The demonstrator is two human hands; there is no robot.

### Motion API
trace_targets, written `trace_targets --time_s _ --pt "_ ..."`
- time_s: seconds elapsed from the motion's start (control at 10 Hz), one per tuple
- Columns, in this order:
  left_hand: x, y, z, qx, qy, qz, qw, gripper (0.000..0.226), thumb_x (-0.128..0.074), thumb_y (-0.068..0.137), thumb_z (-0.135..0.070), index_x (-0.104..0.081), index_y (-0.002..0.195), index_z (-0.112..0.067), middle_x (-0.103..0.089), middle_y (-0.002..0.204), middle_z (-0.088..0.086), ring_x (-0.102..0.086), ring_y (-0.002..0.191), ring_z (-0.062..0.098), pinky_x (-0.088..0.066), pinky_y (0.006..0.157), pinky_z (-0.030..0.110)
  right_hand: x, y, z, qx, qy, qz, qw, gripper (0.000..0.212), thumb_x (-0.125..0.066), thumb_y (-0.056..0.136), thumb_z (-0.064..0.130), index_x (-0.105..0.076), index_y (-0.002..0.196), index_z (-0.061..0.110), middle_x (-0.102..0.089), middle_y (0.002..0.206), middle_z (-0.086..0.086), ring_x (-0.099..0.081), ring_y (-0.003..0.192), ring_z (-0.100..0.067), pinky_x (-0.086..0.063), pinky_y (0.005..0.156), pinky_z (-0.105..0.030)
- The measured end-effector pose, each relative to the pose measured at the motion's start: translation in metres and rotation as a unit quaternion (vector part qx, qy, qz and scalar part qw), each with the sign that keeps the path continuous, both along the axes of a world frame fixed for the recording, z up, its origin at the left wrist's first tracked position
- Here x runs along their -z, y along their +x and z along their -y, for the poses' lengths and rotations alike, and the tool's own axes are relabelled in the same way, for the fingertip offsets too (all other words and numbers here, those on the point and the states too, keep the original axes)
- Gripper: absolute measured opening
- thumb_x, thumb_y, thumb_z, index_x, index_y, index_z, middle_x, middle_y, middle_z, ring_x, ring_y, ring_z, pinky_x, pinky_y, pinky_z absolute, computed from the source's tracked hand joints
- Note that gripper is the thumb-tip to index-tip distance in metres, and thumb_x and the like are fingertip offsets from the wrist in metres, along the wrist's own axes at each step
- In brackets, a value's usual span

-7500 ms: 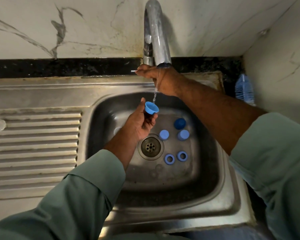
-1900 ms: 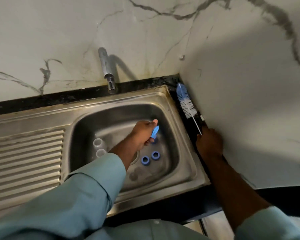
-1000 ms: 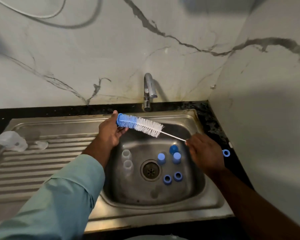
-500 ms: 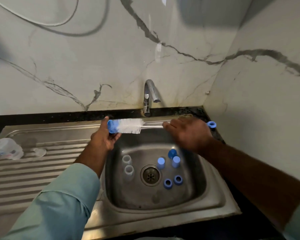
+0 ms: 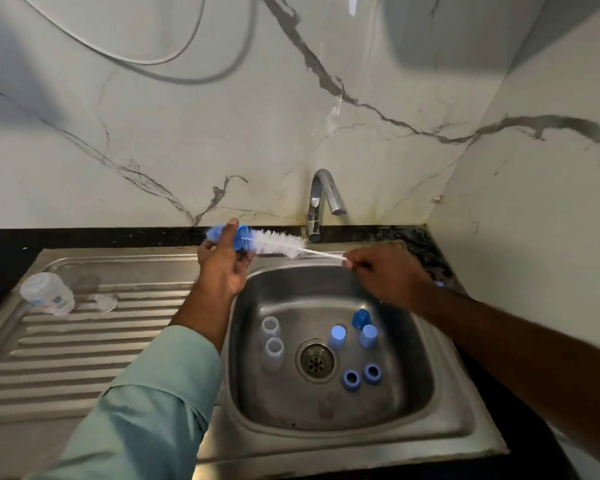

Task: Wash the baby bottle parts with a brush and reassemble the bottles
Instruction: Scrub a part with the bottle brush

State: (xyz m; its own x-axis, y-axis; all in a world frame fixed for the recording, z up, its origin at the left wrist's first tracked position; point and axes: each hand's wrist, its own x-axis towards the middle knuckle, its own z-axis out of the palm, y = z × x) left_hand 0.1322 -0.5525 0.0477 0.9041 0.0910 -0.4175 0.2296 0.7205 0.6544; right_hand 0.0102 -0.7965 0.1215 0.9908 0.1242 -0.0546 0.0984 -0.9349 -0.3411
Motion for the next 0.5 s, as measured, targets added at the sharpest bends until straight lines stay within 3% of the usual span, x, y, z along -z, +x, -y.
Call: trace_targets --time_s 0.1,0.2,0.3,0.4,0.5 --pt "-0.015 -0.003 -0.005 0.098 -0.094 0.068 0.988 0.037 -0.070 0.077 -0.032 -0.063 0.106 -0.009 -0.070 0.095 0.011 -0.072 0.078 0.016 -0.060 0.067 0.033 -0.005 0.001 -0.018 0.092 0.382 -0.233 0.889 0.016 -0.057 0.093 0.023 -0.072 0.096 0.016 -0.042 0.057 0.001 -0.033 0.044 -0.009 -0.024 0.038 -0.018" --pt "-0.015 0.003 -0.006 0.056 0.021 0.020 0.998 0.044 -0.076 0.079 -0.021 -0.057 0.117 -0.009 -0.070 0.104 0.014 -0.072 0.083 0.023 -0.059 0.060 0.033 -0.002 0.006 -0.018 -0.023 -0.129 0.059 0.990 0.028 -0.049 0.094 0.024 -0.059 0.121 0.021 -0.063 0.082 -0.002 -0.058 0.068 -0.019 -0.044 0.056 -0.022" --pt "-0.003 -0.001 0.003 -0.007 0.056 -0.068 0.996 0.069 -0.084 0.074 -0.025 -0.050 0.133 -0.011 -0.069 0.112 0.015 -0.071 0.088 0.028 -0.059 0.055 0.035 -0.007 0.013 -0.026 -0.061 -0.296 0.177 0.937 0.036 -0.050 0.088 0.019 -0.054 0.123 0.021 -0.065 0.090 -0.004 -0.062 0.074 -0.027 -0.038 0.055 -0.027" --pt "-0.009 -0.010 0.004 -0.018 -0.025 -0.047 0.998 0.097 -0.088 0.061 -0.026 -0.040 0.145 -0.014 -0.065 0.121 0.016 -0.072 0.088 0.029 -0.059 0.058 0.037 -0.006 0.010 -0.032 0.033 0.145 -0.091 0.985 0.021 -0.052 0.096 0.024 -0.069 0.105 0.015 -0.056 0.067 -0.002 -0.048 0.055 -0.016 -0.031 0.045 -0.022" --pt "-0.008 -0.005 -0.010 -0.122 -0.057 -0.033 0.990 0.112 -0.087 0.065 -0.013 -0.018 0.152 -0.026 -0.061 0.110 0.013 -0.071 0.091 0.028 -0.060 0.077 0.048 -0.003 0.006 -0.025 0.080 0.246 -0.168 0.951 0.020 -0.057 0.095 0.027 -0.073 0.101 0.017 -0.060 0.065 -0.001 -0.050 0.051 -0.015 -0.040 0.045 -0.024"
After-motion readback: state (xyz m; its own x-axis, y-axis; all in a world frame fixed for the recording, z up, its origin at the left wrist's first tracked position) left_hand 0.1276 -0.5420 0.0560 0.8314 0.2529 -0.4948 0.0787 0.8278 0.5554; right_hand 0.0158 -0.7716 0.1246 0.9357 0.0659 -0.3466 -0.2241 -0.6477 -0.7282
